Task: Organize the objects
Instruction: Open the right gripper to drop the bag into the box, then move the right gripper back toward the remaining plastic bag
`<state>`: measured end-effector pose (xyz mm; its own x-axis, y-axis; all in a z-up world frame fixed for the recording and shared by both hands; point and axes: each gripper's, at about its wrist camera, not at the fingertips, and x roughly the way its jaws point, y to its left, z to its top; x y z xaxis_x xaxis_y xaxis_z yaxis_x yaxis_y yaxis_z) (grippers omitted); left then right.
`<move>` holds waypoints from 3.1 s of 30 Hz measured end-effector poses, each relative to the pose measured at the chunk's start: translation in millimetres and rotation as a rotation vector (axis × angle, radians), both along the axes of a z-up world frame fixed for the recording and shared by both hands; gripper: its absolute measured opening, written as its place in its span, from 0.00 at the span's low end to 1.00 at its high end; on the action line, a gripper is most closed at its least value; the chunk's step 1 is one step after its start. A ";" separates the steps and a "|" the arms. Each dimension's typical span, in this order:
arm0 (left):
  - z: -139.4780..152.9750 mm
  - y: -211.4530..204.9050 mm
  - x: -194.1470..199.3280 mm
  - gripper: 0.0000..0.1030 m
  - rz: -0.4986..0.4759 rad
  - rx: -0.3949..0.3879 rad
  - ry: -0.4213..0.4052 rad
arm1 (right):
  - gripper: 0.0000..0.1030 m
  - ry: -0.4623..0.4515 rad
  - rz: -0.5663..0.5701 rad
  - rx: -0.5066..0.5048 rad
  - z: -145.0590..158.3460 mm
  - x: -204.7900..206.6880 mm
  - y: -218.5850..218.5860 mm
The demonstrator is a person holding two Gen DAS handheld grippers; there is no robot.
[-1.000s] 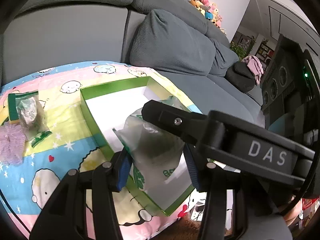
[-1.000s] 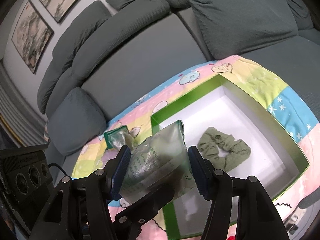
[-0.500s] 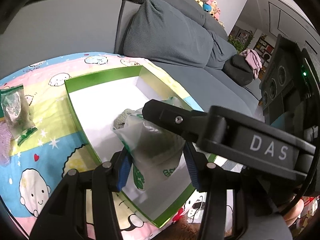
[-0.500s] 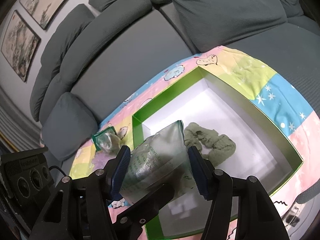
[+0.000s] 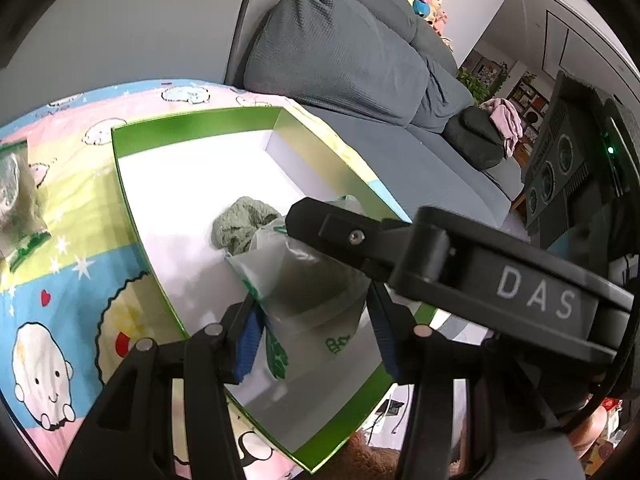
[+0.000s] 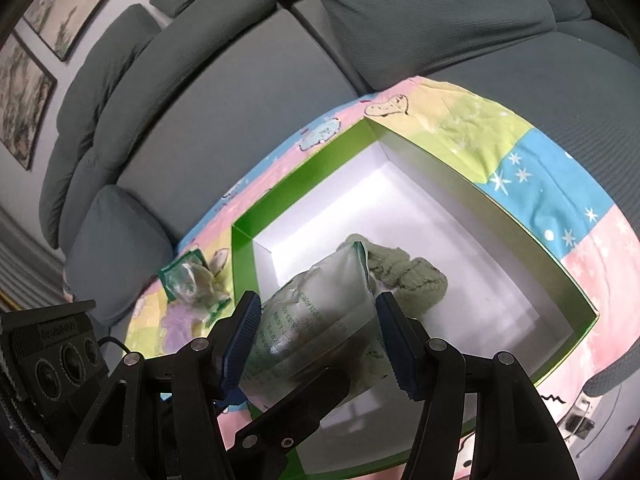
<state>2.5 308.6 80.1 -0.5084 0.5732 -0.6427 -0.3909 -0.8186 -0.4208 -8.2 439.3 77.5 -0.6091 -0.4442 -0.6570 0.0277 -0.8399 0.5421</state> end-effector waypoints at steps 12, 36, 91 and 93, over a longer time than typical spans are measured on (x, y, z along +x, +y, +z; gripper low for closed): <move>-4.3 0.2 -0.5 0.47 -0.004 0.026 -0.035 | 0.60 -0.038 -0.027 0.042 -6.7 -4.1 0.5; 42.9 -157.3 41.8 0.96 0.343 0.021 0.104 | 0.77 0.159 0.006 0.090 36.0 12.7 -50.6; -61.8 -347.3 2.0 0.97 0.604 -0.171 -0.108 | 0.86 0.105 0.251 0.301 -53.2 -33.2 -293.7; -60.9 -351.8 0.0 0.96 0.613 -0.140 -0.122 | 0.86 0.089 0.218 0.348 -56.3 -30.7 -294.7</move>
